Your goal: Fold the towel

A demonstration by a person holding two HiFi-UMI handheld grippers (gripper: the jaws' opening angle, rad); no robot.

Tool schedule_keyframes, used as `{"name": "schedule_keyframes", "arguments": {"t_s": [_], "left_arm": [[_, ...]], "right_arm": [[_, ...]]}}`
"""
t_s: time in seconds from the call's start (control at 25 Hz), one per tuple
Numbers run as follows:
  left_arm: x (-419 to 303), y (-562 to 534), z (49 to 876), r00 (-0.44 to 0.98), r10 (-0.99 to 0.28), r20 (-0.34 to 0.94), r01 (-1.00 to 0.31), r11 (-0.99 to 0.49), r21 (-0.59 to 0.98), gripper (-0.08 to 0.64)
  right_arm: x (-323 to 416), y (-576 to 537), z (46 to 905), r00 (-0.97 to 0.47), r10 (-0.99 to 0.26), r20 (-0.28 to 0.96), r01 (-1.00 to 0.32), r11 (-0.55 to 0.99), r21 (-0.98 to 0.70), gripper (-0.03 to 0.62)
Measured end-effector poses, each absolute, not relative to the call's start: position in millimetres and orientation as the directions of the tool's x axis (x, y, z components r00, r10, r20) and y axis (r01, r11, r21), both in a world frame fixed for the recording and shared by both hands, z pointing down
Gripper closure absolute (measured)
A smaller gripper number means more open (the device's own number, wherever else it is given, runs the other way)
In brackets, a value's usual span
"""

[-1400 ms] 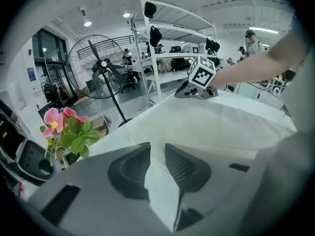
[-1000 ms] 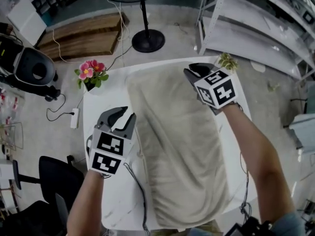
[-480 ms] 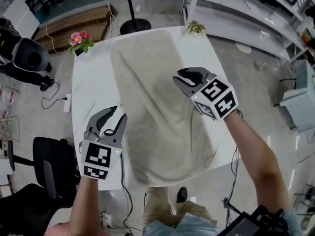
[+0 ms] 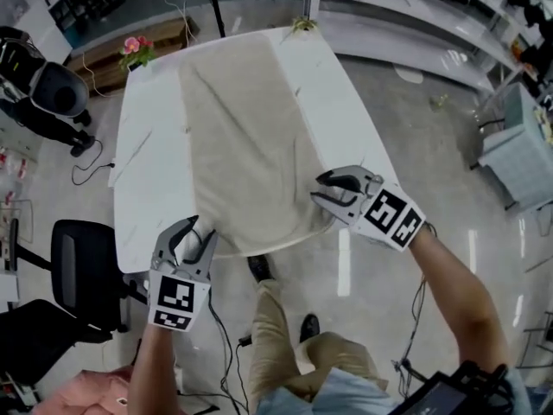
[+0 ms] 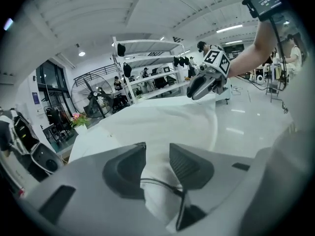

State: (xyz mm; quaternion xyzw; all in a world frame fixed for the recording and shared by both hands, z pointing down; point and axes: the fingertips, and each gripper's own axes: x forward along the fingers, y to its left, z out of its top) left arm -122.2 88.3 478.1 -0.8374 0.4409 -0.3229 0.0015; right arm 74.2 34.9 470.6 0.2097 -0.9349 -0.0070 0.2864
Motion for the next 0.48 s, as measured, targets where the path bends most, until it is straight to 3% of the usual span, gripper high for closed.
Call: {"name": "schedule_keyframes", "arguments": {"t_s": [0.2, 0.48], "left_arm": [[-119, 129, 486, 0.434, -0.736, 0.52, -0.721, -0.63, -0.289, 0.392], [-104, 153, 503, 0.469, -0.702, 0.535, -0.633, -0.69, -0.351, 0.274]], "right_arm": [[97, 107, 489, -0.759, -0.247, 0.602, -0.168, 0.968, 0.186, 0.378], [87, 107, 502, -0.728, -0.235, 0.643, -0.083, 0.963, 0.258, 0.36]]}}
